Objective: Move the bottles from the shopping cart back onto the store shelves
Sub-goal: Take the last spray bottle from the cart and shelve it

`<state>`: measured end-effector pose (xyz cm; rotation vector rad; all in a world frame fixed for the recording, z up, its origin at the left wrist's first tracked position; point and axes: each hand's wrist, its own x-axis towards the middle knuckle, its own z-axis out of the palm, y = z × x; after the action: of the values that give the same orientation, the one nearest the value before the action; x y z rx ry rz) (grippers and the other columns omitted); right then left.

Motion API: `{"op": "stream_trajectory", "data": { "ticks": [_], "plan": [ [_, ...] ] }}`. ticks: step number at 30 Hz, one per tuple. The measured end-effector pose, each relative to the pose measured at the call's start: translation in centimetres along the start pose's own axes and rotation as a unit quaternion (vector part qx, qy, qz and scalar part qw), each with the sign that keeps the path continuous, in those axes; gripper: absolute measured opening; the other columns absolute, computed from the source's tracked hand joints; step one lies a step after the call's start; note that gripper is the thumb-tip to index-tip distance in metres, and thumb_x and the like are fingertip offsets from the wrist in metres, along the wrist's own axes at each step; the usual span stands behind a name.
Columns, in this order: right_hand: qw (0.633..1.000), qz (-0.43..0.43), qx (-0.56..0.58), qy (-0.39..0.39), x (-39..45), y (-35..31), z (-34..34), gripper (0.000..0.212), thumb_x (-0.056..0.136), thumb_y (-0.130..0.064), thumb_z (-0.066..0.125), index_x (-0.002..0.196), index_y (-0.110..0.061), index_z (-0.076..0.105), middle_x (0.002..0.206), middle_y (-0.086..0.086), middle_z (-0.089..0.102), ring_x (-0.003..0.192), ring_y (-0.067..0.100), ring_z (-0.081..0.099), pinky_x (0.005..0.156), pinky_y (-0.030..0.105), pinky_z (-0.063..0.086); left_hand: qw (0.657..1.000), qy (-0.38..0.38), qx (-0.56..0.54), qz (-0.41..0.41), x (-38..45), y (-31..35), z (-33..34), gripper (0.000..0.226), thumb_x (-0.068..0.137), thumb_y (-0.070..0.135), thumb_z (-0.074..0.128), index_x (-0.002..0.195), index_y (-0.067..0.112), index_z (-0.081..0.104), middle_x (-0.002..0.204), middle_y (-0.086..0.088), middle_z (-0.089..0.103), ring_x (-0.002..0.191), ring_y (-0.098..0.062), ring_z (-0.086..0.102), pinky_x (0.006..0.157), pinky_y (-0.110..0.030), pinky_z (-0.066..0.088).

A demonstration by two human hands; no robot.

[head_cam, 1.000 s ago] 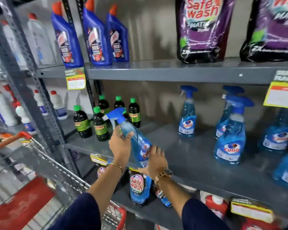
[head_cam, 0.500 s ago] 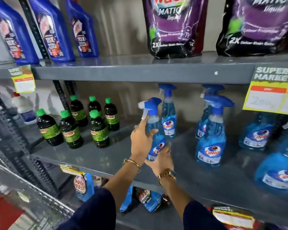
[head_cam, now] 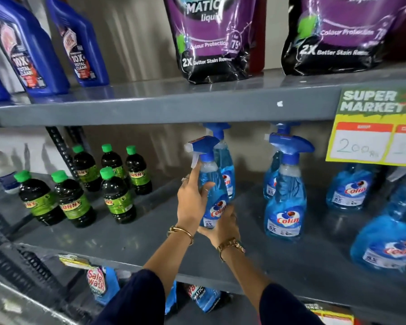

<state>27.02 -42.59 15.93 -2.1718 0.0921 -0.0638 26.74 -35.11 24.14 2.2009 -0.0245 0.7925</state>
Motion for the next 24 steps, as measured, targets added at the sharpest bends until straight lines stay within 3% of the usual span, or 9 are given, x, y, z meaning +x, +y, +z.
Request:
{"op": "stream_trajectory", "data": {
  "ticks": [3, 7, 10, 12, 15, 19, 24],
  "plan": [
    [0.999, -0.020, 0.028, 0.014, -1.0, 0.9, -1.1, 0.099, 0.053, -0.022, 0.086, 0.133, -0.008, 0.029, 0.129, 0.012, 0.049, 0.121, 0.031, 0.047, 0.101, 0.043, 0.045, 1.000, 0.012, 0.008, 0.003, -0.7, 0.3, 0.0, 0.062, 0.088, 0.010, 0.059, 0.143, 0.017, 0.033, 0.100, -0.017, 0.066, 0.092, -0.028, 0.059, 0.087, -0.037, 0.048],
    [0.997, -0.051, 0.010, 0.055, -2.6, 2.4, -3.3, 0.066, 0.076, -0.007, 0.068, 0.133, -0.010, 0.036, 0.132, 0.011, 0.049, 0.125, 0.027, 0.040, 0.102, 0.031, 0.037, 1.000, -0.002, 0.028, -0.013, -1.2, 0.8, 0.1, 0.064, 0.090, 0.008, 0.055, 0.146, 0.020, 0.026, 0.101, -0.019, 0.063, 0.092, -0.033, 0.057, 0.084, -0.041, 0.047],
    [0.994, -0.054, -0.027, 0.094, -3.3, 3.4, -5.0, 0.053, 0.081, -0.002, 0.060, 0.129, -0.010, 0.040, 0.133, 0.013, 0.047, 0.127, 0.027, 0.039, 0.105, 0.032, 0.035, 0.999, -0.022, 0.025, -0.032, -2.0, 0.8, 0.0, 0.067, 0.091, 0.015, 0.055, 0.148, 0.019, 0.019, 0.128, -0.016, 0.057, 0.116, -0.033, 0.052, 0.099, -0.042, 0.044],
    [0.989, -0.061, -0.057, 0.123, -3.8, 4.2, -5.9, 0.048, 0.082, -0.002, 0.059, 0.126, -0.008, 0.044, 0.129, 0.014, 0.050, 0.126, 0.029, 0.041, 0.104, 0.036, 0.037, 0.998, -0.027, 0.024, -0.042, -3.0, 0.6, 0.0, 0.067, 0.092, 0.023, 0.053, 0.148, 0.018, 0.017, 0.150, -0.009, 0.037, 0.137, -0.026, 0.036, 0.112, -0.037, 0.033],
    [0.977, -0.073, -0.110, 0.167, -4.3, 4.9, -7.0, 0.042, 0.079, -0.005, 0.062, 0.120, -0.007, 0.051, 0.122, 0.015, 0.056, 0.119, 0.032, 0.047, 0.099, 0.042, 0.041, 0.998, -0.043, 0.049, -0.025, -4.8, 0.1, -0.2, 0.064, 0.094, 0.023, 0.050, 0.148, 0.015, 0.017, 0.157, -0.004, 0.021, 0.145, -0.019, 0.020, 0.115, -0.025, 0.018],
    [0.961, -0.047, -0.185, 0.202, -4.5, 5.5, -8.2, 0.035, 0.068, -0.009, 0.072, 0.101, -0.005, 0.059, 0.107, 0.019, 0.063, 0.102, 0.039, 0.058, 0.084, 0.045, 0.049, 0.993, -0.070, 0.089, -0.009, -7.3, -1.7, -0.1, 0.056, 0.094, 0.020, 0.050, 0.144, 0.007, 0.029, 0.152, -0.014, 0.031, 0.143, -0.028, 0.024, 0.118, -0.035, 0.023],
    [0.959, 0.034, -0.178, 0.220, -4.2, 6.6, -9.7, 0.054, 0.072, -0.022, 0.073, 0.112, 0.004, 0.048, 0.115, 0.025, 0.053, 0.106, 0.039, 0.051, 0.087, 0.043, 0.047, 0.982, -0.155, 0.097, -0.051, -10.2, -3.5, 0.0, 0.059, 0.094, 0.031, 0.049, 0.144, 0.009, 0.028, 0.154, -0.012, 0.027, 0.145, -0.026, 0.018, 0.119, -0.033, 0.018]
  ]
}}
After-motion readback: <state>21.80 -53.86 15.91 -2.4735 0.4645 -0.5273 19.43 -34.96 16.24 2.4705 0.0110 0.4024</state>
